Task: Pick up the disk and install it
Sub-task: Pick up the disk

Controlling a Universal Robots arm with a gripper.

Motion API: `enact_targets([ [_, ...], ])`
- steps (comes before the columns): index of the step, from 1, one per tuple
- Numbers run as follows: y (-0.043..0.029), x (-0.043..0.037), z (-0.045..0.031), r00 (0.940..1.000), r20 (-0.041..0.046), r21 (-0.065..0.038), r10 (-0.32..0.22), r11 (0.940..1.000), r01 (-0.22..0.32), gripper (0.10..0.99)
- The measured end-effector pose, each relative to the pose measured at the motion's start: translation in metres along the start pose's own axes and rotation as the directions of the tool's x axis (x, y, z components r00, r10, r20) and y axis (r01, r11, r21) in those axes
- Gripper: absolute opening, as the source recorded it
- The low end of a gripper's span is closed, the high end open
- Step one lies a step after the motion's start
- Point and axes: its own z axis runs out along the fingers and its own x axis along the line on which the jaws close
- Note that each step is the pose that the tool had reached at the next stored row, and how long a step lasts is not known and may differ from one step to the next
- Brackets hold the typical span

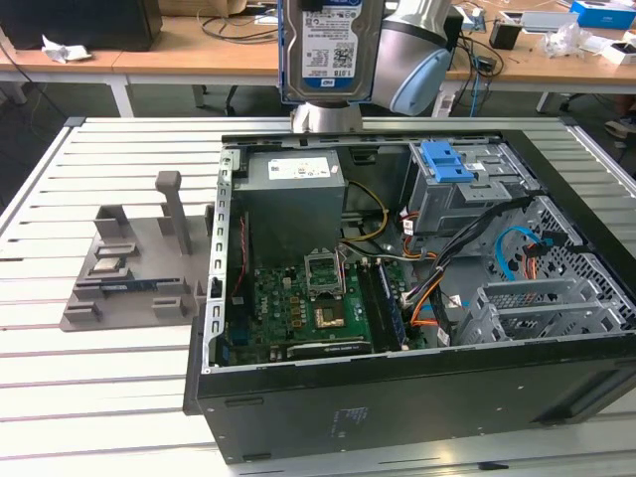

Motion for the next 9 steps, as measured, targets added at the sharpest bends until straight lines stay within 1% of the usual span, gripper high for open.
enact_targets([
  [5,0.0002,0.0099,0.0009,1.0,0.0,0.0,0.0,1.0,0.0,0.369],
  [9,0.0003,0.0156,0.0013,1.0,0.0,0.0,0.0,1.0,0.0,0.369],
])
